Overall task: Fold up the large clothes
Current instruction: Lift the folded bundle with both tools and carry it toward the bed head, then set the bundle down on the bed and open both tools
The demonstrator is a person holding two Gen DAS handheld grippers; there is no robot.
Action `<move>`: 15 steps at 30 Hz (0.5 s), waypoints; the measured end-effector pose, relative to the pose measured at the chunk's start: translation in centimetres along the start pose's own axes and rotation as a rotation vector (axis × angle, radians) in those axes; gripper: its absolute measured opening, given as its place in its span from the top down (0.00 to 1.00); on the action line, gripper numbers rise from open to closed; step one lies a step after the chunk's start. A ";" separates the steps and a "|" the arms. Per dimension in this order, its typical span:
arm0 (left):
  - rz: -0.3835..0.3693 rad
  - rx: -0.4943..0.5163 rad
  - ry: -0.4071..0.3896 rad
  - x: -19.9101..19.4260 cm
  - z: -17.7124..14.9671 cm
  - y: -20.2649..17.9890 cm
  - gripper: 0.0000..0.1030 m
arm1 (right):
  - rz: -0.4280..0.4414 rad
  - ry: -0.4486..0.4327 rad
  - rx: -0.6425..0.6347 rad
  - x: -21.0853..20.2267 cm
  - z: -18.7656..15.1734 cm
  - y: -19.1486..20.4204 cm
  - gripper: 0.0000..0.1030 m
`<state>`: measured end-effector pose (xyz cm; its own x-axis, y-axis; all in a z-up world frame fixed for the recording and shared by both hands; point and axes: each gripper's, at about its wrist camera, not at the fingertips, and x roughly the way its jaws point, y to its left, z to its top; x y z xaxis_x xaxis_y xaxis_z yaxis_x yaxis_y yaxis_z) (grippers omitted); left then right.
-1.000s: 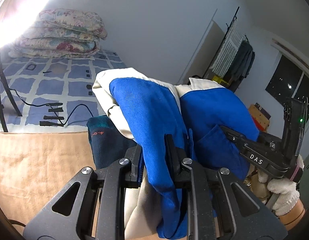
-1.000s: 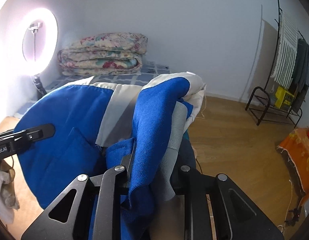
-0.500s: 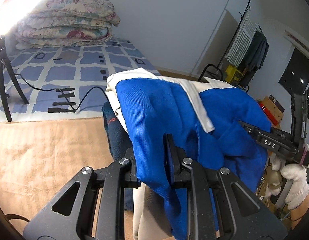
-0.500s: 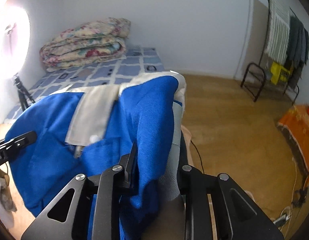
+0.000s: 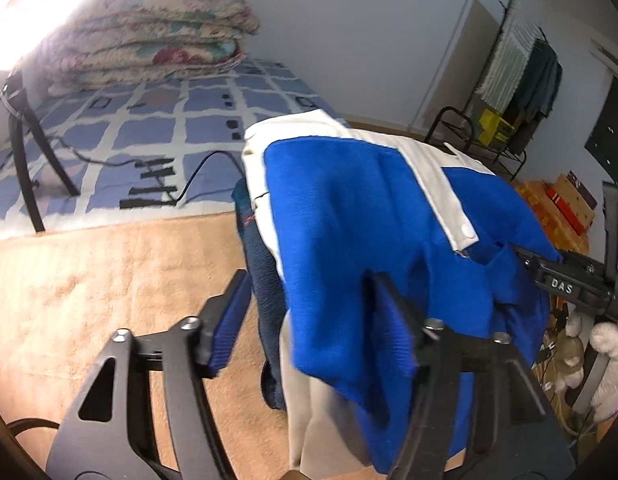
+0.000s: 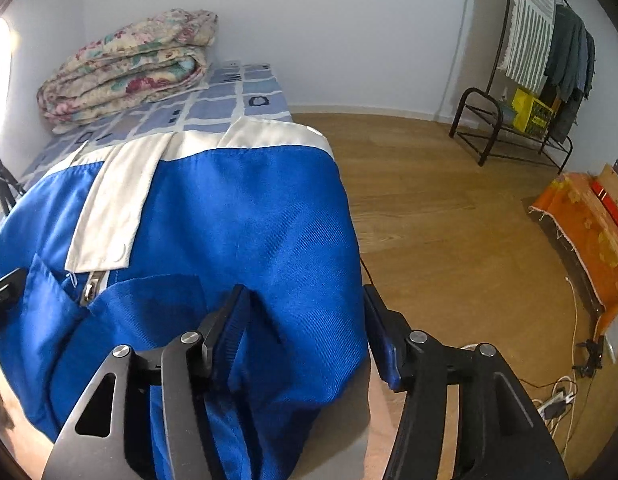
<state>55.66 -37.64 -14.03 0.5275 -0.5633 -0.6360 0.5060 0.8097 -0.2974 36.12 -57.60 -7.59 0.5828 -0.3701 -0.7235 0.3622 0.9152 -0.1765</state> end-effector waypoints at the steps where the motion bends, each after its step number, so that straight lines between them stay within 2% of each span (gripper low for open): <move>1: 0.001 -0.007 0.004 -0.1 0.0 0.2 0.33 | -0.004 0.001 -0.004 0.0 0.1 0.2 0.45; 5: 0.017 -0.008 0.018 -0.7 -0.2 0.4 0.28 | -0.036 -0.005 -0.032 -0.7 0.4 0.8 0.33; 10: 0.025 0.016 0.015 -2.8 -0.5 0.2 0.28 | -0.021 -0.041 0.002 -2.5 0.8 0.8 0.33; 15: 0.035 0.076 -0.041 -7.3 -0.4 -0.6 0.28 | 0.019 -0.087 0.025 -5.9 1.0 1.5 0.33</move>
<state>51.24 -33.91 -9.53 0.5724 -0.5423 -0.6151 0.5360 0.8151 -0.2198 33.94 -54.21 -2.98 0.6506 -0.3665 -0.6652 0.3682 0.9183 -0.1458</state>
